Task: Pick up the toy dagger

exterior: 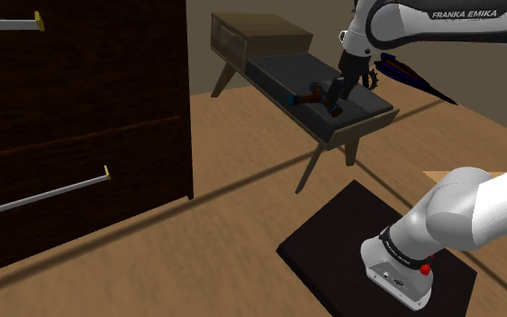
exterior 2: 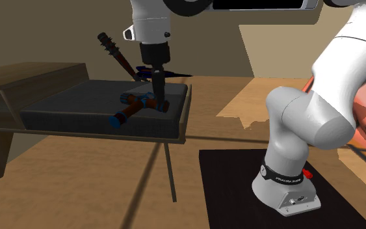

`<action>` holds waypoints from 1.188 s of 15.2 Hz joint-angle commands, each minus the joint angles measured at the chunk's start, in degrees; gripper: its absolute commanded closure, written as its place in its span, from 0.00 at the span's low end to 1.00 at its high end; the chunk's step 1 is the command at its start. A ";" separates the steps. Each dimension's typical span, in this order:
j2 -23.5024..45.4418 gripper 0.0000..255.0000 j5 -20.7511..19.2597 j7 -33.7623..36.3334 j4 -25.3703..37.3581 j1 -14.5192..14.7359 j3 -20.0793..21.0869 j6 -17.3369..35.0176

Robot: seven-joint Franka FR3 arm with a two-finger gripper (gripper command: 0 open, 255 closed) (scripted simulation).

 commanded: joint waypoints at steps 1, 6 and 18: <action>0.23 0.00 -0.09 0.02 -1.33 -0.04 -0.12 1.60; 0.36 1.00 -0.21 0.16 -3.24 -0.09 -0.23 3.64; 0.19 1.00 -0.07 0.00 -1.04 -0.04 -0.10 1.27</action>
